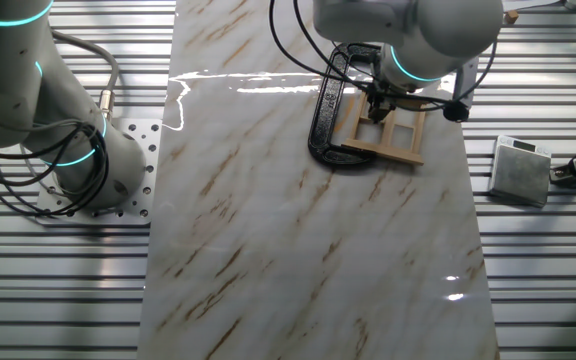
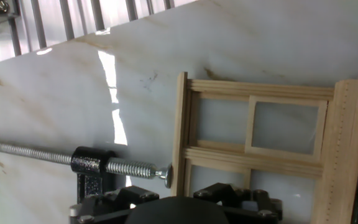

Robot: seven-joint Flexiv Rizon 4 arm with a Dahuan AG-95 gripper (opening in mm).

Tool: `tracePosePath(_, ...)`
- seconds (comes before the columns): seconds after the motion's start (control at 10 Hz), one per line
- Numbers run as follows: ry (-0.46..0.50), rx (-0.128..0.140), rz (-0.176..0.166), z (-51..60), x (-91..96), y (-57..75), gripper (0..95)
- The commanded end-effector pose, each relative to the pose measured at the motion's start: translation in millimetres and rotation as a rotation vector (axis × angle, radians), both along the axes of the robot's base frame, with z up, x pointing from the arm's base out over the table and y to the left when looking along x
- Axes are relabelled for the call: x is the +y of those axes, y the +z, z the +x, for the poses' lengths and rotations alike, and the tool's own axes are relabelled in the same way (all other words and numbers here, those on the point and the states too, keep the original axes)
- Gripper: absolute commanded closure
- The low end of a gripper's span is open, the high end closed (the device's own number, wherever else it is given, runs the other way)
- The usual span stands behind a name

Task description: Close a sliding window

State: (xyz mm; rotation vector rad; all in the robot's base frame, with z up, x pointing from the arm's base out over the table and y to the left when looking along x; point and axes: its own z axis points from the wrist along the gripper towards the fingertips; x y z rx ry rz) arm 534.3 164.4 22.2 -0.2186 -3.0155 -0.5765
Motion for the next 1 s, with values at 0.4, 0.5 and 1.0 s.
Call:
tracePosePath(0.4, 0.005, 0.001, -0.004, -0.2, -2.3, 0.0, 19.0)
tracePosePath(0.5, 0.006, 0.001, -0.004, -0.4, -3.0, 0.4, 19.0)
tracePosePath(1.0, 0.013, -0.003, -0.011, -5.3, -8.8, 0.3, 19.0)
